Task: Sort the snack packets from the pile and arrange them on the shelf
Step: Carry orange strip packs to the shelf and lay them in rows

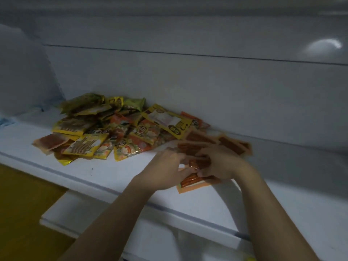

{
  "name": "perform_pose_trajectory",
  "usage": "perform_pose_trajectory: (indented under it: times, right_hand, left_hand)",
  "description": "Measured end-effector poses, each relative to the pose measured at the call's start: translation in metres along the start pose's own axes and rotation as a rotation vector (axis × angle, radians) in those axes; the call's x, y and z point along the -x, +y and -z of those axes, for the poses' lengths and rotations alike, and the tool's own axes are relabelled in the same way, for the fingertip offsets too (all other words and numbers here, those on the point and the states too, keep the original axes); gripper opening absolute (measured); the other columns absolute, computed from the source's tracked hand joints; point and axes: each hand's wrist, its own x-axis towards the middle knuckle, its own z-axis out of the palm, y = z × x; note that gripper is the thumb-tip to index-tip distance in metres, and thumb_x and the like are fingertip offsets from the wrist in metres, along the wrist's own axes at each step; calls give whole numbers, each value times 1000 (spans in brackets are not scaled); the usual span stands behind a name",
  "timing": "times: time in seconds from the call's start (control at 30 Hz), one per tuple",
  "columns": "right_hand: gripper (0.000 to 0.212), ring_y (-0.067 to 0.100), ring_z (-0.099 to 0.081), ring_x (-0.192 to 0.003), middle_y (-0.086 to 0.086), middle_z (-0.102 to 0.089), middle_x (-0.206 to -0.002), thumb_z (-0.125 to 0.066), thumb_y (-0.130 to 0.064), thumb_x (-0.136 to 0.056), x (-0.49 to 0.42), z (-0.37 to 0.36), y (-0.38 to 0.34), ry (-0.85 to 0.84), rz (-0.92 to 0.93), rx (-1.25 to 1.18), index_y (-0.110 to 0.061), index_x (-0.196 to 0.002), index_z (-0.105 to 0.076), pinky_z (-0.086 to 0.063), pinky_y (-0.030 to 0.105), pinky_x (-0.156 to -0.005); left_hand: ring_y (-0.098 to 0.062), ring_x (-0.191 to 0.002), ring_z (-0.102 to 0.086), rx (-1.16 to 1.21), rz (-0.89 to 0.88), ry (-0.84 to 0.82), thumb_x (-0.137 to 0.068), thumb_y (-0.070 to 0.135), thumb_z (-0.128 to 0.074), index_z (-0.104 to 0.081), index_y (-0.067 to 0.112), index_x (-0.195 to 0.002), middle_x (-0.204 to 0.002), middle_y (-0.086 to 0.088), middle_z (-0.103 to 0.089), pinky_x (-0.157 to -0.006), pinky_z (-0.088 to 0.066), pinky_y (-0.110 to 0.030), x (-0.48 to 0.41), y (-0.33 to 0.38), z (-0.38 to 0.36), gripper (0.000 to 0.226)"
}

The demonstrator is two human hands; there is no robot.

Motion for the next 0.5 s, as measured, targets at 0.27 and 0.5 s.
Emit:
perform_pose_trajectory:
  times: [0.27,0.5]
  right_hand:
    - [91,15,-60,-111,-10,-63,-122,-85,-54,-46,-17,-5,0,-14,-188,-116,-32,-130,-57,-50,35,-93]
    - [106,19,-58,-113,-7,-63,-121,-73,-73,-31,-17,-9,7,-6,-340,-93,-32,-127,-52,-49,38,-94]
  left_hand:
    - [-19,-104,-58,53,-184,-86,-83,52,-68,-69,21,-97,-107,1,-66,-83,-50,-34,-35,-25,6,34]
    - [-32,-104,-59,-2,-311,30,-86,54,-47,-71,17,-100,-110,-8,-67,-89,-46,-41,-46,-30,-20,46]
